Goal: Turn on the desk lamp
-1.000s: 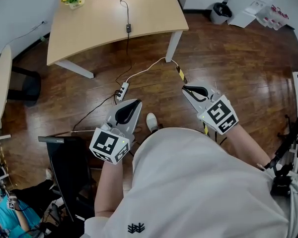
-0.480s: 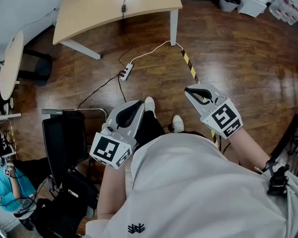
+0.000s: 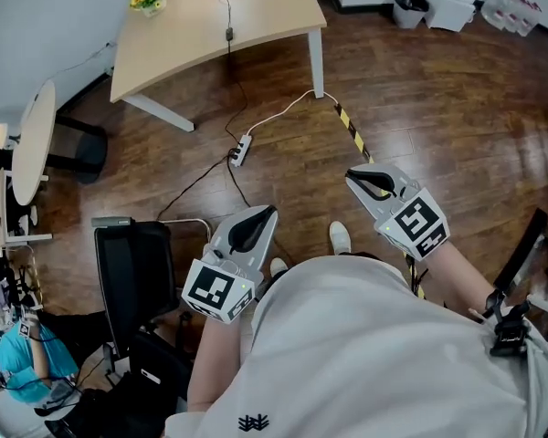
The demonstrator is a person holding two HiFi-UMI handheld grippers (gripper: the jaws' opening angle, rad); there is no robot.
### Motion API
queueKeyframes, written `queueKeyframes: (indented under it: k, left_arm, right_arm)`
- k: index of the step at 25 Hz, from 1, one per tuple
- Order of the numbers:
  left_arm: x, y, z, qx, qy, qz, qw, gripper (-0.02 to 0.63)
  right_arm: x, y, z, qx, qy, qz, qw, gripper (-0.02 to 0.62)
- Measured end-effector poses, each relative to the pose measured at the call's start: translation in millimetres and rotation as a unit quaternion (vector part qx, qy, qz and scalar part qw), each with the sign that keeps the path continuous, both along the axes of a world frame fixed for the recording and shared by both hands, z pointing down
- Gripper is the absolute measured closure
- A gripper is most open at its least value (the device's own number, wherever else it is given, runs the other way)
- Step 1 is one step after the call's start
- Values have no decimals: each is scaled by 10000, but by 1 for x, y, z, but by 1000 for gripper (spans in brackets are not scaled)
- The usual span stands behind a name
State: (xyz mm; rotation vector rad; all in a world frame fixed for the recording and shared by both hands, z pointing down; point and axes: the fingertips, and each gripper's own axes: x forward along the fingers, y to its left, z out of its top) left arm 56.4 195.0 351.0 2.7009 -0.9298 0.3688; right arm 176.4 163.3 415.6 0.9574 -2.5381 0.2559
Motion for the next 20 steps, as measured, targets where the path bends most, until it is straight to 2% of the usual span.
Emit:
queueKeyframes:
  k: [3,6,14,20]
  left_arm:
    - [-18,17,-6,139,-3,182,9997,586]
    - [-48,38,-10,242,76,158,9996,586]
    - [-138,94,-7,226,367,39,9991,586]
    - [-185,143,13,298,437,270,9982,586]
  right_arm:
    - [-18,10,-5,141,-34,178,9997,588]
    - [-43,27,-11,161,-50,253,9995,580]
    - [-131,80,-24,289,47,173,9994,561]
    - [-174,130,-17,408,-83,489,9979,561]
